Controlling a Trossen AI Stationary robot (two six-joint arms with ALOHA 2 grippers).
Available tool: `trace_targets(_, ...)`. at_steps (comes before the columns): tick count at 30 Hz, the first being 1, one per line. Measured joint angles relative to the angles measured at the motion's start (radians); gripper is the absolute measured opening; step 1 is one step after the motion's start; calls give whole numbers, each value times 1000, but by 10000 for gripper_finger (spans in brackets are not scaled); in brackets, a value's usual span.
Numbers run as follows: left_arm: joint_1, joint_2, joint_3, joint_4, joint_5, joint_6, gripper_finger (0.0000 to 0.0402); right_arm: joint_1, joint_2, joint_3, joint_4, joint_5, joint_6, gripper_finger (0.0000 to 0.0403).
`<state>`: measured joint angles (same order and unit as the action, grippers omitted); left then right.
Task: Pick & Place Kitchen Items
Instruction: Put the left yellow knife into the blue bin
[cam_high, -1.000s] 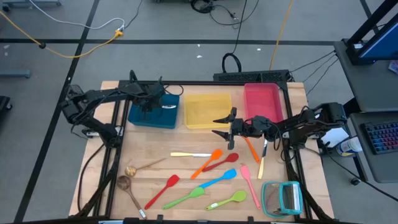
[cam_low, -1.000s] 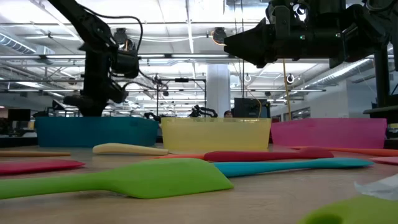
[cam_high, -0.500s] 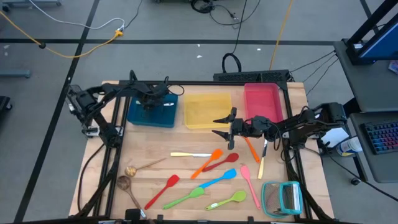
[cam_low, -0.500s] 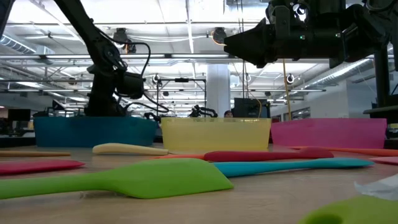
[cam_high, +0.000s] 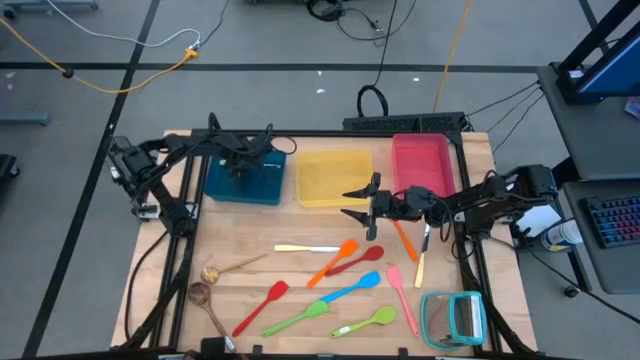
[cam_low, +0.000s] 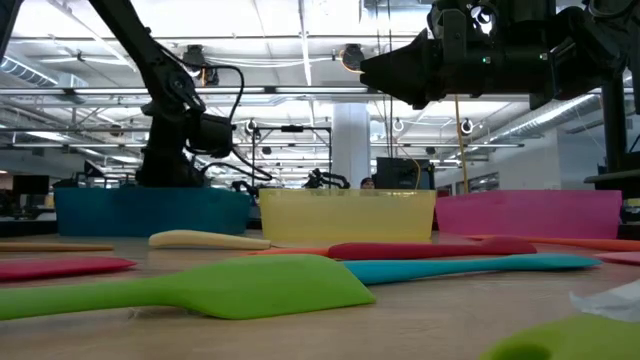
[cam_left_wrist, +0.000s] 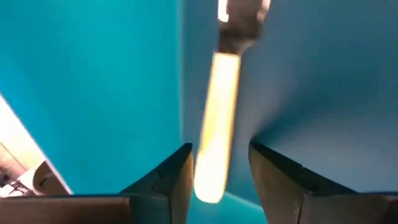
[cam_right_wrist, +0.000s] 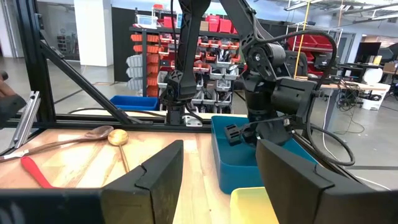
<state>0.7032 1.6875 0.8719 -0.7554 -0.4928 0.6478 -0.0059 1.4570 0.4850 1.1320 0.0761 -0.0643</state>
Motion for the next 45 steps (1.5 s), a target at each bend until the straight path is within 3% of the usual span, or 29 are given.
trace_targets(7, -54, -68, 23, -43, -52, 2, 167, 0, 0, 0, 0, 0, 0, 196)
trace_targets(15, -122, -315, 22, -128, -45, -53, 168, 0, 0, 0, 1, 0, 0, 196)
trace_targets(19, -168, -459, 22, -132, 44, -83, 168, 0, 0, 0, 5, 0, 0, 196)
trace_targets(26, -249, -642, 22, -96, 287, -185, 168, 0, 0, 0, 24, 1, 55, 196)
trace_targets(35, -409, -674, 22, 44, 648, -317, 168, 0, 0, 0, 16, 1, 64, 196)
trace_targets(45, -613, -587, -28, 254, 677, -411, 168, 1, 0, 0, -21, 1, 64, 196)
